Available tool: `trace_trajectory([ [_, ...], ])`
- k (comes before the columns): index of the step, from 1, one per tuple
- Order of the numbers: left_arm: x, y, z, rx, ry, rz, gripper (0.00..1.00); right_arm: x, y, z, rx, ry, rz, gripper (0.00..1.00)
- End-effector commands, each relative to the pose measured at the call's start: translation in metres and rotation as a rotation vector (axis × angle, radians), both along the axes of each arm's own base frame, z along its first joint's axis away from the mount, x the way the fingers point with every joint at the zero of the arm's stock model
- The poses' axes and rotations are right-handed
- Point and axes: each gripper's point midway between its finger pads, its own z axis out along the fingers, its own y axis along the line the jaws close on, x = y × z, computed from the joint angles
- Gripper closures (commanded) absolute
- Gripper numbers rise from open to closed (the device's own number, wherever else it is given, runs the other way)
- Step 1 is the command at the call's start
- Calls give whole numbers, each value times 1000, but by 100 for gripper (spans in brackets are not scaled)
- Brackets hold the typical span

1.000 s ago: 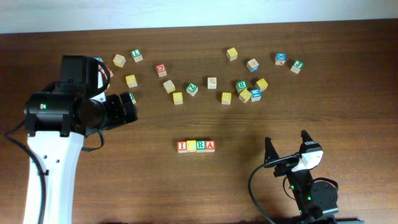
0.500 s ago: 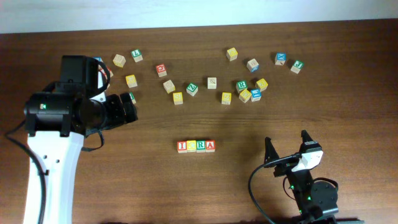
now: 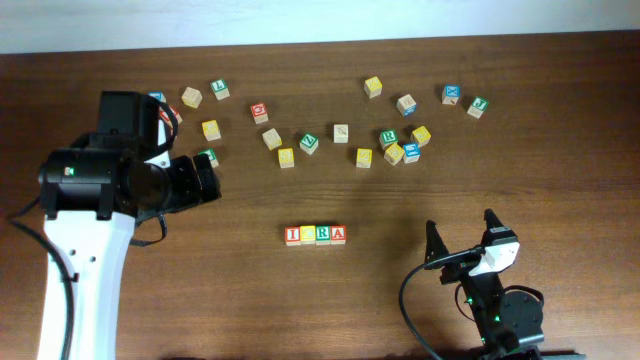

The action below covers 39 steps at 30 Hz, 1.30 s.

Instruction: Spell out ICRA

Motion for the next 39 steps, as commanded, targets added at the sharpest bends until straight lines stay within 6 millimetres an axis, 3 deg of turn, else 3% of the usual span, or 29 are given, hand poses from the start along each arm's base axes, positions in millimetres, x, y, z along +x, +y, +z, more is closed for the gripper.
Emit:
trace_trajectory([
  [1,-2,3,4,14,-12,6,1,0,-5,-2,-4,-1,-23,2],
  [5,-2,3,15,12,-106,-6,1,0,-5,-2,-4,-1,-23,2],
  [10,-3,-6,11,45,-297,-202,1,0,-5,-2,-4,-1,-23,2],
  [12,-28,-3,3,55,-313,-199,1,0,-5,-2,-4,-1,-23,2],
  [15,-60,2,12,74,-433,-195,1,0,-5,-2,-4,-1,-23,2],
  [19,-89,2,9,102,-526,-234,1,0,-5,-2,-4,-1,-23,2],
  [21,-89,2,1,104,-544,-238,1,0,-5,-2,-4,-1,-23,2],
  [25,-75,-37,8,137,-831,-597,1,0,-5,-2,-5,-1,-24,2],
  [27,-72,-37,-10,147,-875,-593,1,0,-5,-2,-4,-1,-23,2],
  [32,-43,-31,-22,128,-1132,-433,1,0,-5,-2,-5,-1,-24,2],
  [39,-33,21,-49,106,-1300,12,1,0,-5,-2,-5,-1,-24,2],
])
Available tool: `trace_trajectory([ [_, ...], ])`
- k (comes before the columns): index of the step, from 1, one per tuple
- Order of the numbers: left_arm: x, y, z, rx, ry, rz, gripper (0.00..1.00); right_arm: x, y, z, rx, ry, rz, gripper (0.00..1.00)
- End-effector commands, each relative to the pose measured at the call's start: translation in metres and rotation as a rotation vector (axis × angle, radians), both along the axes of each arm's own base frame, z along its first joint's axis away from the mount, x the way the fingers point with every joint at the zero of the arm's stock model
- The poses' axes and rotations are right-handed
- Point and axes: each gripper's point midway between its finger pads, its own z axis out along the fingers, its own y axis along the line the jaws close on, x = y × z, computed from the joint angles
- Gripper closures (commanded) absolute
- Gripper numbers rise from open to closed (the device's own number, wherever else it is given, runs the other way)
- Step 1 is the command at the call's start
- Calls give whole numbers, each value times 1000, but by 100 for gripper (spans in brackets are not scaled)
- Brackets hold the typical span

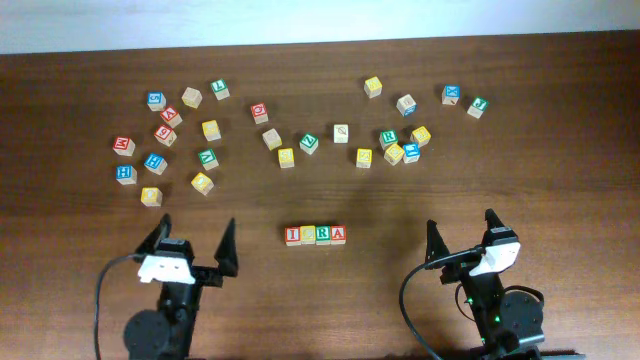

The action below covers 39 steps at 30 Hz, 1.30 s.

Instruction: Spell out ICRA

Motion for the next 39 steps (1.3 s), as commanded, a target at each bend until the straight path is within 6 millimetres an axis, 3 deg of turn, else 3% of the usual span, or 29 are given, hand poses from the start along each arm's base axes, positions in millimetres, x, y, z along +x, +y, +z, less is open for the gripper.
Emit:
trace_trajectory([
  [1,0,35,-8,-162,-70,180,1,0,-3,-3,-3,2,-16,2],
  [5,-1,47,-19,-152,-41,228,1,0,-3,-3,-3,2,-16,2],
  [9,-1,40,-50,1,86,197,1,0,-3,-3,-3,2,-16,2],
  [12,-1,35,-52,80,90,161,1,0,-3,-3,-3,2,-16,2],
  [39,-1,35,-52,68,90,161,1,0,-3,-3,-3,2,-16,2],
])
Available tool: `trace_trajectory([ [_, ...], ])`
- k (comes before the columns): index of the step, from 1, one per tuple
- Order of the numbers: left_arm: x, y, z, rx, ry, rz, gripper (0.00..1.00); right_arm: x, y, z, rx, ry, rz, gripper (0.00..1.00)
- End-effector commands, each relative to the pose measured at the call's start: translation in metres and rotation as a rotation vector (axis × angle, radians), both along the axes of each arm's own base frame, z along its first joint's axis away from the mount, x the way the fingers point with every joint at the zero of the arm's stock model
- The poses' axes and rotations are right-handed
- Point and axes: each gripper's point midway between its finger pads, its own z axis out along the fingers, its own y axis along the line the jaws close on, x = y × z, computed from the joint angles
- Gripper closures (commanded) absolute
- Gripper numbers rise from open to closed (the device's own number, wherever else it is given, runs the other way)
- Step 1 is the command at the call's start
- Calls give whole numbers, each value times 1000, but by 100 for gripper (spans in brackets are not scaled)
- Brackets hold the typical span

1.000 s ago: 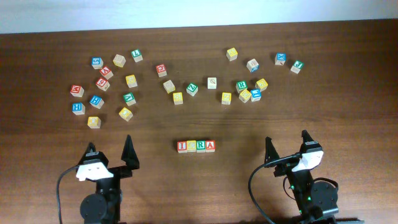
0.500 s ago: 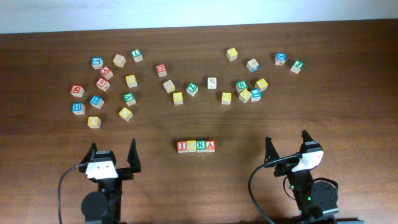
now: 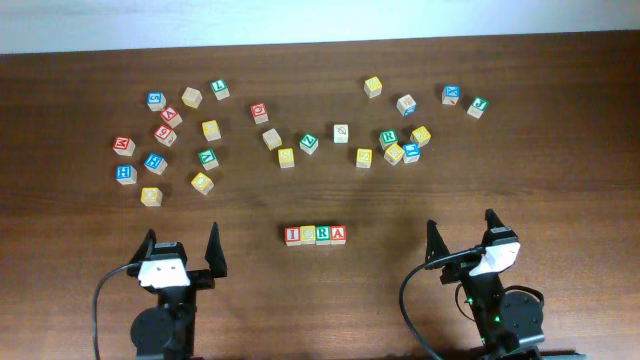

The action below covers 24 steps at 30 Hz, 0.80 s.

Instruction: Spell out ICRA

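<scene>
Four letter blocks stand side by side in a row (image 3: 315,235) at the middle front of the table: a red I (image 3: 293,235), a yellow-green block whose letter is too small to read, a blue R (image 3: 323,235) and a red A (image 3: 338,235). My left gripper (image 3: 182,238) rests at the front left, open and holding nothing, well left of the row. At the front right my right gripper (image 3: 460,224) is also open and holds nothing, to the right of the row.
Several loose letter blocks lie scattered across the far half of the wooden table (image 3: 560,180): a left cluster (image 3: 160,140), a middle group (image 3: 300,142) and a right group (image 3: 405,140). A white wall edge runs along the back.
My left gripper has drawn back slightly toward the front edge and turned a little, its fingers still spread. The row, the loose blocks and the right arm are unchanged.
The left arm first reached out over the left cluster of loose blocks, hiding several, with the four-block row in place. Then it sat back at the front left, open and holding nothing. Now it has settled slightly lower. The right arm stayed still.
</scene>
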Motion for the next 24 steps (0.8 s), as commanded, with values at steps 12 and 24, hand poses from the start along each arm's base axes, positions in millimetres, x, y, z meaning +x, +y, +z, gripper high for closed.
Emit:
trace_trajectory([
  [12,0,-2,-1,13,3,-14,1,2,-22,-3,-32,0,-99,1],
  [24,0,-2,-1,13,3,-14,1,2,-22,-2,-76,-6,-95,2],
])
